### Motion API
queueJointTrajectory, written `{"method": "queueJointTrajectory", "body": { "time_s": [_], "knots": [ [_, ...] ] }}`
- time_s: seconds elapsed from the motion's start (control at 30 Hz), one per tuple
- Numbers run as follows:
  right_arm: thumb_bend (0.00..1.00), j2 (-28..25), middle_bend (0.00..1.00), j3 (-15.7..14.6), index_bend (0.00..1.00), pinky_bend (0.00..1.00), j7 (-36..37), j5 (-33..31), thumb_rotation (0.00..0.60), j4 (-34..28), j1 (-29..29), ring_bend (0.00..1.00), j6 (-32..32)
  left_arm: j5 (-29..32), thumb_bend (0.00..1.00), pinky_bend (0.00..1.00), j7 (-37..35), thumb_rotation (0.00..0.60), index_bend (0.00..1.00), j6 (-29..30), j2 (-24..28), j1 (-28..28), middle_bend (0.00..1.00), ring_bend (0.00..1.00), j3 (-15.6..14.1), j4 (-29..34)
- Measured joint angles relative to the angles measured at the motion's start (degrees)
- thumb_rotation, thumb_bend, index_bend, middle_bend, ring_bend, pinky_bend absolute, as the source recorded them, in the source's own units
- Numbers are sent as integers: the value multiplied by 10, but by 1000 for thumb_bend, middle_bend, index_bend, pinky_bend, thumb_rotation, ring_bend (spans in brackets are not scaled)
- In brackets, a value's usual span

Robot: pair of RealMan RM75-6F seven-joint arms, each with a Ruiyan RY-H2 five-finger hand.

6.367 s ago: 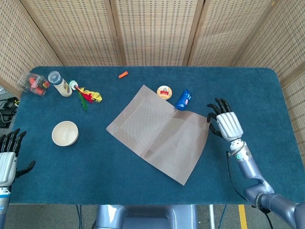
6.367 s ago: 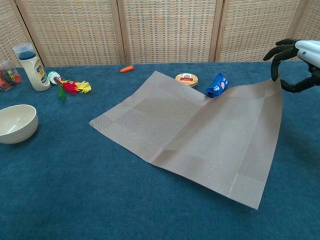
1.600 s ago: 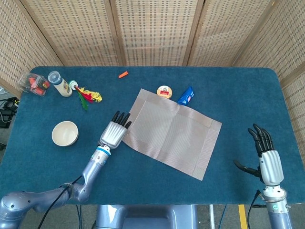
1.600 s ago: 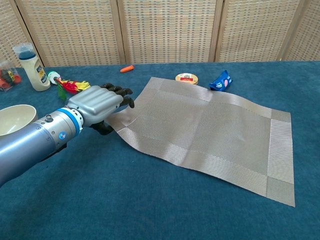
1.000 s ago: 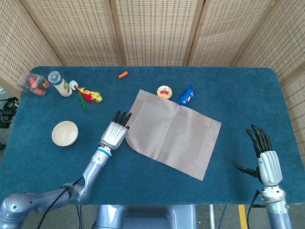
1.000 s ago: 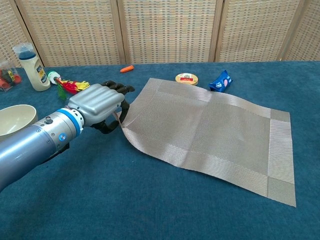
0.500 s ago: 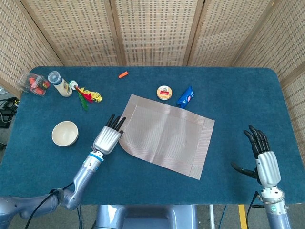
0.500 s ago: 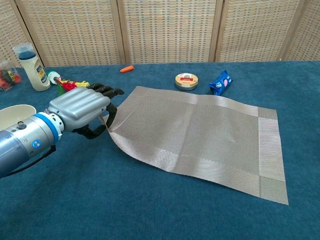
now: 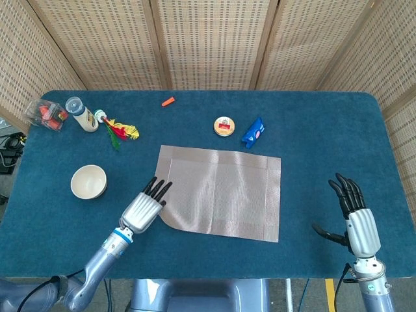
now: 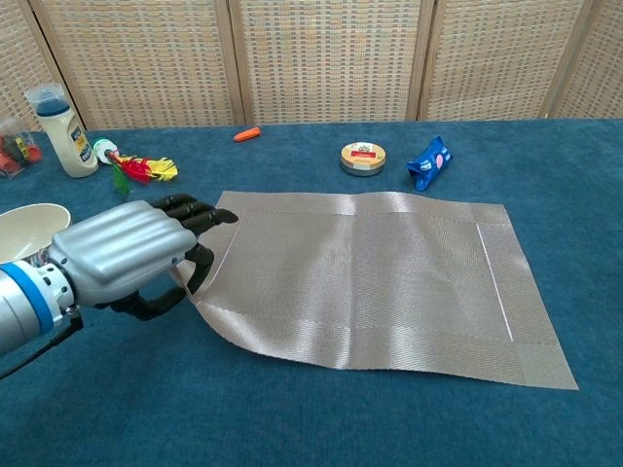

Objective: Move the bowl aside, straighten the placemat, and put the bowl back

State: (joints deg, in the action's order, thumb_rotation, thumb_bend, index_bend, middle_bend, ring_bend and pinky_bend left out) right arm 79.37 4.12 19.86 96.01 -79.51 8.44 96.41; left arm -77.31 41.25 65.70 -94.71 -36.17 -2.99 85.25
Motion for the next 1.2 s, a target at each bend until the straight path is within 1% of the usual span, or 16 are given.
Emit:
{"method": "queueJointTrajectory", "body": {
  "time_s": [0.13,0.27,0.6,0.8,0.83,0.9,0.97,1.03,1.07,1.2],
  "knots": [
    [198,0,0,-2,111,0,-1,2,600,-1,-1,0,1,-29,516,0,19,600,634,11,10,15,0,0,-26,29],
    [197,0,0,-3,112,0,-2,5,600,-2,-1,0,2,-46,517,0,23,600,640,20,18,28,0,0,-38,43],
    [197,-2,0,-4,112,0,1,7,600,-4,-1,0,4,-77,516,0,18,600,646,26,32,51,0,0,-60,52],
    [198,-3,0,-6,112,0,0,9,600,-5,-2,0,4,-94,516,0,18,600,634,29,38,63,0,0,-65,48],
    [198,-3,0,-6,112,0,-1,10,600,-5,-2,0,4,-98,516,0,18,600,603,30,40,65,0,0,-65,47],
    [197,-2,0,-6,112,0,-1,10,600,-5,-2,0,4,-102,496,0,17,600,481,31,44,68,0,0,-65,48],
    [197,-2,0,-6,112,0,-2,10,600,-4,-2,0,3,-107,398,0,13,600,239,34,52,70,0,0,-64,53],
    [198,-1,0,-6,112,0,-2,9,600,-4,-1,0,2,-113,311,0,7,600,89,38,62,73,0,0,-64,60],
    [198,-1,0,-6,112,0,-2,9,600,-4,-1,0,2,-116,284,0,4,600,54,41,66,75,0,0,-63,64],
    [198,0,0,-6,112,0,-5,10,600,-3,-1,0,2,-129,269,0,-9,600,37,55,86,83,0,0,-62,80]
  ]
}}
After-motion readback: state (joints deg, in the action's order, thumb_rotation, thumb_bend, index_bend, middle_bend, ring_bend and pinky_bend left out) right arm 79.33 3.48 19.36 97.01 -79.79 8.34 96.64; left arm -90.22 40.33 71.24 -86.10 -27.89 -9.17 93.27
